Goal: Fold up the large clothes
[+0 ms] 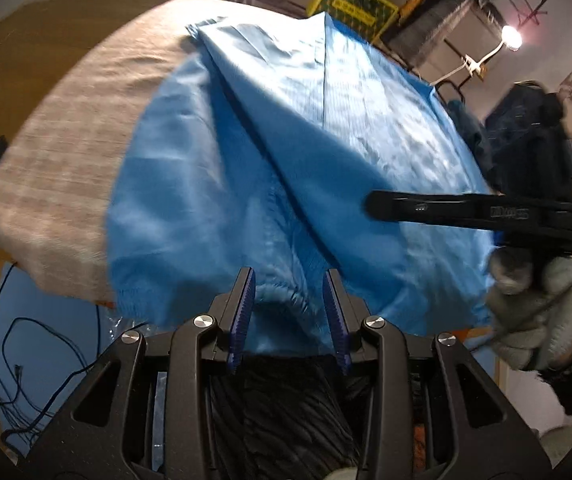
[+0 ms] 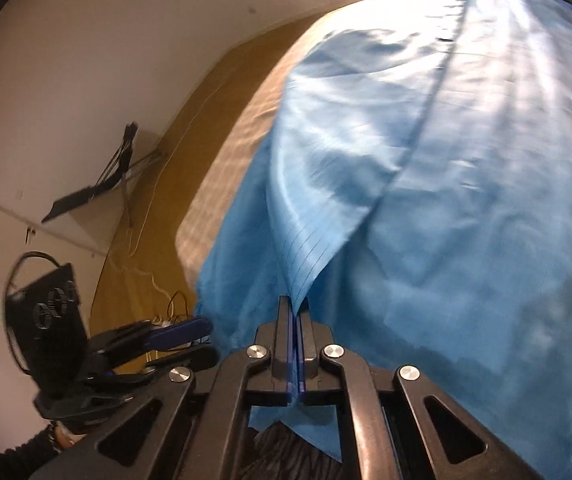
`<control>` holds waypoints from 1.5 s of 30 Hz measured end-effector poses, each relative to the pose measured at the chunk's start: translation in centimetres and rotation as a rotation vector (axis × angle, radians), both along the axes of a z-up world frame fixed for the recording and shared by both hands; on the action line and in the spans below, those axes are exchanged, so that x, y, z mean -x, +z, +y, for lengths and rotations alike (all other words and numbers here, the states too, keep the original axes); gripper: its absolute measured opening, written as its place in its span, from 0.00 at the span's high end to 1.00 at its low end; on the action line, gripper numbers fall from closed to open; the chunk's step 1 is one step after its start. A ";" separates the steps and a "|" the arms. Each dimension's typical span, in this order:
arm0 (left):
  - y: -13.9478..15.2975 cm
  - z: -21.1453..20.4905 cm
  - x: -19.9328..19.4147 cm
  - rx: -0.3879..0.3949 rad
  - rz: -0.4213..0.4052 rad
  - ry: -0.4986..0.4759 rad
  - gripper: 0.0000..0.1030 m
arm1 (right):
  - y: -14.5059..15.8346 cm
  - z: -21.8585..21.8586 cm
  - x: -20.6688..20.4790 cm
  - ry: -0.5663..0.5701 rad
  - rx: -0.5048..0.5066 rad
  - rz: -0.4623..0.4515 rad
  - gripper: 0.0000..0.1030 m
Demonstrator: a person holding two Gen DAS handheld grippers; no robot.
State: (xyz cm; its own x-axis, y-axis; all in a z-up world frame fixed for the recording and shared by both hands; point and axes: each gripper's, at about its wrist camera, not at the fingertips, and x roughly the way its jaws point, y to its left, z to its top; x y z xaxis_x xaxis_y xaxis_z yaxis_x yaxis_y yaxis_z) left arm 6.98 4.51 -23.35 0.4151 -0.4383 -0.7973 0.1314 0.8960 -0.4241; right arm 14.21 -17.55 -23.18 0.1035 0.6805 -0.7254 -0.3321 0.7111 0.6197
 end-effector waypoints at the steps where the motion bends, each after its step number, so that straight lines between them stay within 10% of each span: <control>1: -0.4 -0.4 -0.3 -0.001 0.004 0.002 0.66 | -0.2 -0.9 0.1 -0.015 0.000 0.002 1.00; 6: -2.4 -1.1 -1.9 0.014 0.064 0.055 0.69 | -0.8 -3.1 0.3 -0.054 -0.006 0.035 1.00; 8: -2.8 -1.2 -2.3 0.021 0.072 0.063 0.96 | -0.9 -2.8 0.5 -0.054 -0.004 0.041 1.00; 21: 5.4 3.5 4.5 -0.063 -0.192 0.266 1.00 | 0.6 -2.6 0.7 -0.046 -0.105 0.039 1.00; 28: 0.2 7.0 4.9 0.028 -0.015 0.378 1.00 | -2.8 2.1 1.9 0.060 0.052 0.074 1.00; 36: 10.5 5.5 7.8 0.050 -0.318 0.344 1.00 | 5.0 -0.2 1.5 0.013 -0.031 -0.130 1.00; 45: 0.7 8.2 6.2 -0.017 -0.070 0.427 1.00 | -1.8 0.1 1.2 -0.021 0.057 0.040 1.00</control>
